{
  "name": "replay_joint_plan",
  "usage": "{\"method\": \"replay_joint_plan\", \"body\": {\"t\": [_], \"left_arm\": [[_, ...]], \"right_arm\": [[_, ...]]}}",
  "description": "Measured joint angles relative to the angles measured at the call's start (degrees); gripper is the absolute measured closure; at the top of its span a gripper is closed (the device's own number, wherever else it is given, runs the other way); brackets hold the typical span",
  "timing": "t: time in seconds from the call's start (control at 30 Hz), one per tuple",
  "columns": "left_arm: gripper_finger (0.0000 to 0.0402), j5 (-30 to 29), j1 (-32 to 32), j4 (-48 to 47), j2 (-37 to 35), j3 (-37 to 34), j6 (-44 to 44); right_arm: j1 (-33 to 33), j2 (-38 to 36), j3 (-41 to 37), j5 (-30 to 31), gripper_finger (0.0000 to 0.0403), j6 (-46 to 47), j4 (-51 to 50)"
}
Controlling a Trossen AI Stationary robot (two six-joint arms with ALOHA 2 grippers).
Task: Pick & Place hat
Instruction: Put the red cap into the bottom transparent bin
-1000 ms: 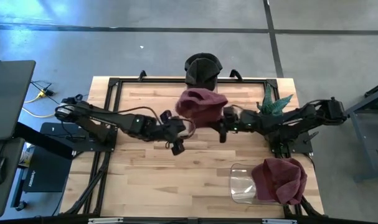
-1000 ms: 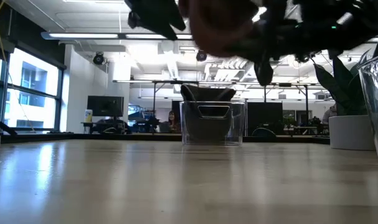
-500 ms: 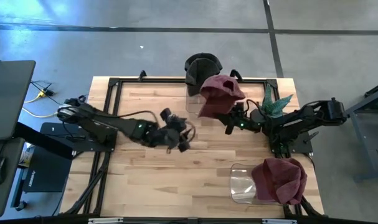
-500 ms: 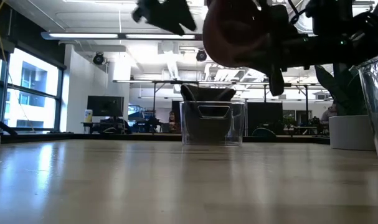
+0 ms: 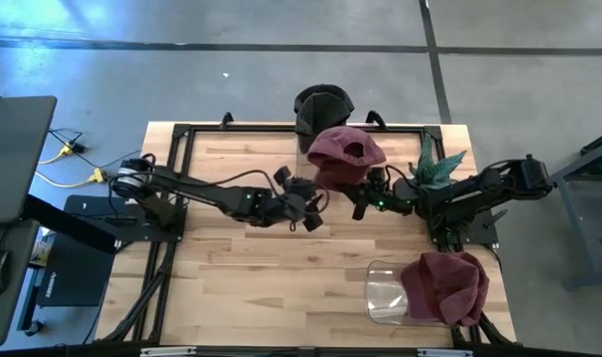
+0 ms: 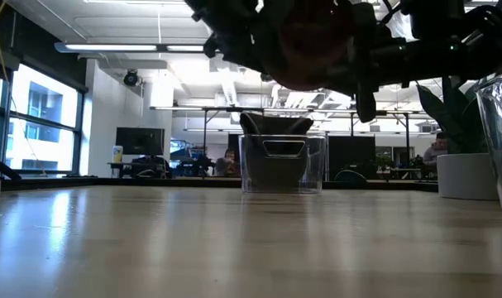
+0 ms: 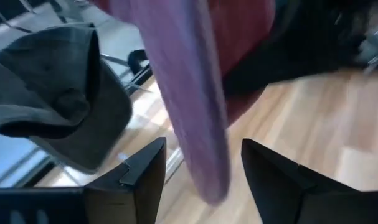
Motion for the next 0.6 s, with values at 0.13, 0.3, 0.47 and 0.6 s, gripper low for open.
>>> {"method": "replay_joint_plan", "body": {"t": [0.13,0.3,0.47,0.6], "left_arm": [[0.0249,-2.3,0.0,0.9,0.1,-0.1,0.7],[0.0345,-4.3,0.0,1.0,0.1,0.0,1.7],[0.0387,-3.8,0.0,0.9,0.1,0.0,1.8],[0.0396,-0.3,0.9,-2.6,0.1,0.1,-1.4]], "right_arm": [[0.0,0.0,0.0,-1.0,0.039,-0.5,-0.2],[0.8,0.0,0.1,-0.6,0.0389,-2.1,-0.1],[1.5,0.0,0.1,-0.6,0.0383,-4.7,-0.8],[1.9,0.0,0.1,-0.8,0.0371,-8.8,-3.5]]}}
